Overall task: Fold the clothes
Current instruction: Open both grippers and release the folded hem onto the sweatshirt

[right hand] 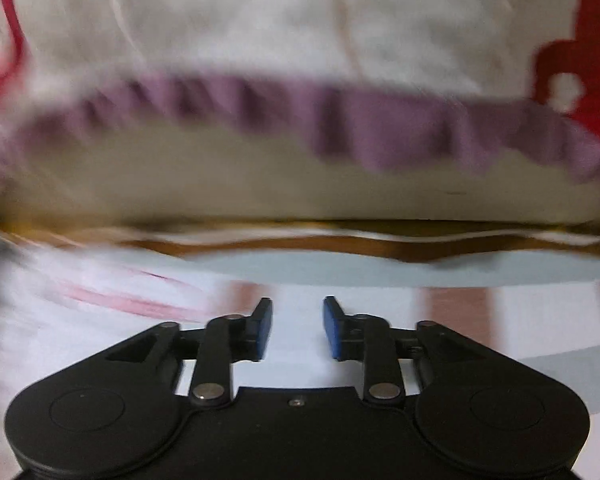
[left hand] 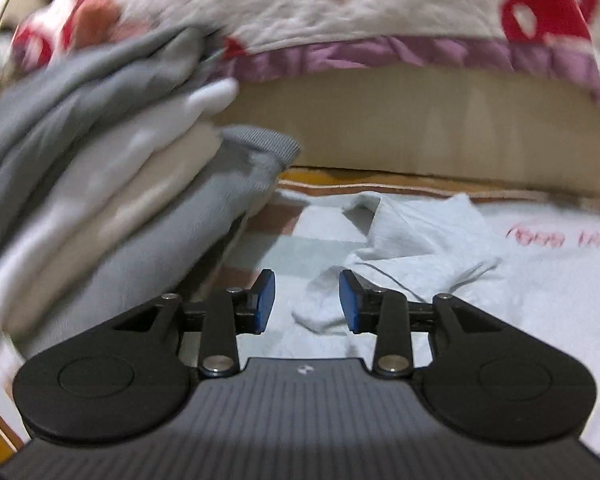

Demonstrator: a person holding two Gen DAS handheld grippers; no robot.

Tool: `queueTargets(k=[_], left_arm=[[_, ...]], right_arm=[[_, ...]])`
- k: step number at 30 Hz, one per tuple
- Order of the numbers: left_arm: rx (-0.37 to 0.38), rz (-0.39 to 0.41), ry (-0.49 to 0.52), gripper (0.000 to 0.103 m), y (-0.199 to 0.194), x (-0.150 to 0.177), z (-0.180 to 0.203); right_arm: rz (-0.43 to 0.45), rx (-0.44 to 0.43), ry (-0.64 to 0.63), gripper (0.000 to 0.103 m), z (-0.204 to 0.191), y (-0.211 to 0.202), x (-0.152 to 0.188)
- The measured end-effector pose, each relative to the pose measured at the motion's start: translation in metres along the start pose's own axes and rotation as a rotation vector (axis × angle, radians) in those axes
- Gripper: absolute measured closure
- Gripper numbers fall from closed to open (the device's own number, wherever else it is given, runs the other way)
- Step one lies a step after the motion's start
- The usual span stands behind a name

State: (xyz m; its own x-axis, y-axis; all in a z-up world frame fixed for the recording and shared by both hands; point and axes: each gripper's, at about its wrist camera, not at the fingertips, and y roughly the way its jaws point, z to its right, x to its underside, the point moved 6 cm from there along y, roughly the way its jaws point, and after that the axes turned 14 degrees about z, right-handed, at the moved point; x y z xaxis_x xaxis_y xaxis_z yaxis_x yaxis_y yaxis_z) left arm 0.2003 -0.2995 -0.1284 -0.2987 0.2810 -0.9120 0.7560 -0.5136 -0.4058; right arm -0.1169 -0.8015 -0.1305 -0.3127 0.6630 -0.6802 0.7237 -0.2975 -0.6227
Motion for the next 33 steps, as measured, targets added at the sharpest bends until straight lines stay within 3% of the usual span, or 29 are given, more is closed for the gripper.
queueTargets(k=[2, 5, 9, 12, 14, 17, 19, 21, 24, 27, 29, 33], left_arm=[[0.013, -0.019, -0.063, 0.068, -0.008, 0.009, -0.004], [0.044, -0.037, -0.080, 0.067, -0.026, 0.025, 0.003], [0.034, -0.056, -0.074, 0.060, -0.051, 0.042, 0.013], [0.038, -0.073, -0.049, 0.060, -0.064, 0.050, 0.017], [0.058, -0.075, -0.042, 0.060, -0.076, 0.053, 0.019], [0.103, -0.082, -0.009, 0.055, -0.094, 0.062, 0.024], [0.139, -0.088, 0.030, 0.051, -0.106, 0.071, 0.027], [0.130, -0.066, 0.104, 0.051, -0.115, 0.083, 0.030], [0.111, -0.052, 0.180, 0.051, -0.121, 0.101, 0.031], [0.110, -0.074, 0.120, 0.050, -0.108, 0.111, 0.025], [0.116, -0.090, 0.098, 0.043, -0.095, 0.113, 0.023], [0.154, -0.058, 0.216, 0.037, -0.082, 0.114, 0.032]], right_arm=[[-0.036, -0.119, 0.038, 0.057, -0.030, -0.019, -0.024], [-0.082, -0.230, -0.004, 0.051, -0.093, -0.035, -0.038], [-0.187, -0.435, -0.021, 0.051, -0.205, -0.029, -0.014], [-0.289, -0.646, 0.058, 0.051, -0.295, -0.016, 0.017], [-0.322, -0.732, 0.116, 0.049, -0.334, -0.007, 0.037], [-0.321, -0.726, 0.102, 0.047, -0.361, 0.018, 0.082], [-0.270, -0.666, 0.001, 0.048, -0.354, 0.039, 0.115], [-0.219, -0.566, -0.140, 0.052, -0.344, 0.059, 0.144], [-0.090, -0.530, -0.424, 0.055, -0.340, 0.067, 0.167], [-0.001, -0.579, -0.602, 0.055, -0.354, 0.071, 0.167], [0.054, -0.623, -0.688, 0.055, -0.365, 0.075, 0.165], [0.086, -0.666, -0.771, 0.055, -0.379, 0.095, 0.172]])
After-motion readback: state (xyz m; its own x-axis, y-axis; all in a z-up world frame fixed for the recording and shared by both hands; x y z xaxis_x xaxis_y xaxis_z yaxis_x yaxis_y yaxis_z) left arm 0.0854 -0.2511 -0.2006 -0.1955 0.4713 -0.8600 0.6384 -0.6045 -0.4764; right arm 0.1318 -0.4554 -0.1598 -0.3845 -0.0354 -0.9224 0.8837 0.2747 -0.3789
